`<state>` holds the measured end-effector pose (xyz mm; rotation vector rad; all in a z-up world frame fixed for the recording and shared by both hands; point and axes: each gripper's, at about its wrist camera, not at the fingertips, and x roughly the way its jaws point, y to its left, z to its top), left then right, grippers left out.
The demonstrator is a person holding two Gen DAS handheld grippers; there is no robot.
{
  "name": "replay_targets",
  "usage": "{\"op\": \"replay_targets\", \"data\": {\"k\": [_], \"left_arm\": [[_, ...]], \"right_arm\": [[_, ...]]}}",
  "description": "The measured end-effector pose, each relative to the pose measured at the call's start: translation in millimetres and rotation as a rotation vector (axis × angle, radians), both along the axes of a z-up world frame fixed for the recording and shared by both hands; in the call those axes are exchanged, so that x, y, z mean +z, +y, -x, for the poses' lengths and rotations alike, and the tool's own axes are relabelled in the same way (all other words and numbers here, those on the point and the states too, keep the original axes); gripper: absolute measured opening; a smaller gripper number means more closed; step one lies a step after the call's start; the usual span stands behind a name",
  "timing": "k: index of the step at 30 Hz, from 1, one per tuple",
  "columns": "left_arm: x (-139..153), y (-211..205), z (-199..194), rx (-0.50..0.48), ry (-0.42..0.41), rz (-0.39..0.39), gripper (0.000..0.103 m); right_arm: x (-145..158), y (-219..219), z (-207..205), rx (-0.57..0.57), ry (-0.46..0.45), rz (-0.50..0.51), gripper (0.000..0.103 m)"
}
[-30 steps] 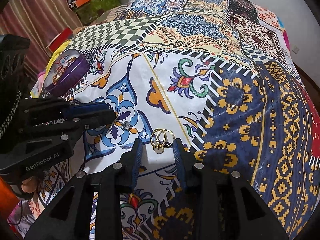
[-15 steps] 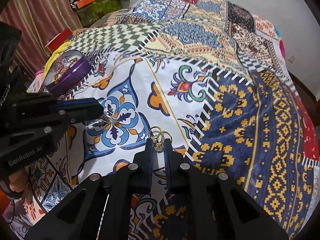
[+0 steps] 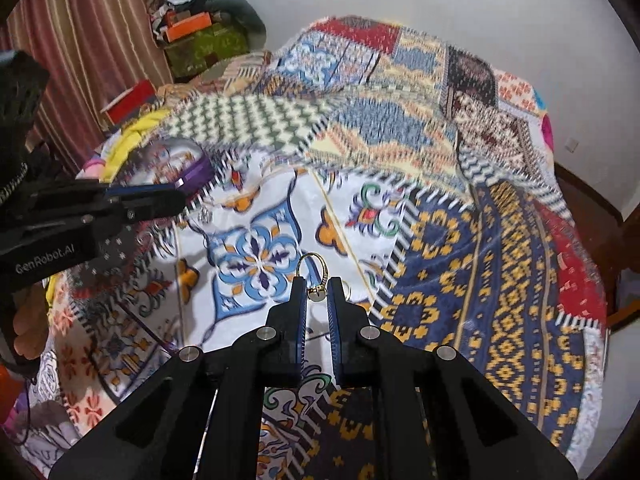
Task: Organize jewelry
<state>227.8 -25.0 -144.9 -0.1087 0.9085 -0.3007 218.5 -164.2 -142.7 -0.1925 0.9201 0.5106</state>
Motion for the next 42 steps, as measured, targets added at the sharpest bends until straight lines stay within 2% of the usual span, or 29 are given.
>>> {"op": "replay_targets", "data": {"k": [9,14,18,29,42], "left_arm": [[28,21,26,0.039,-0.058,0.006,0.006],[33,35,41,0.053,-0.068,0.001,0.006],[23,40,50,0.047,-0.037,-0.006,0.006],[-31,42,62,0.046,0.108,-0.018,0.006],[-34,61,63,0.103,0.134,-0.023,0.006]], "right_arm": [[39,8,16,0.008,-0.089,-0.053,0.009],[47,16,24,0.024,-0.111,-0.068,0.009],[45,19,28,0.033,-0.108,-0.074,0.009],[33,23,33,0.039,-0.071,-0.074,0.009],[29,21,36,0.039,-0.062,-0.09,0.009]]}}
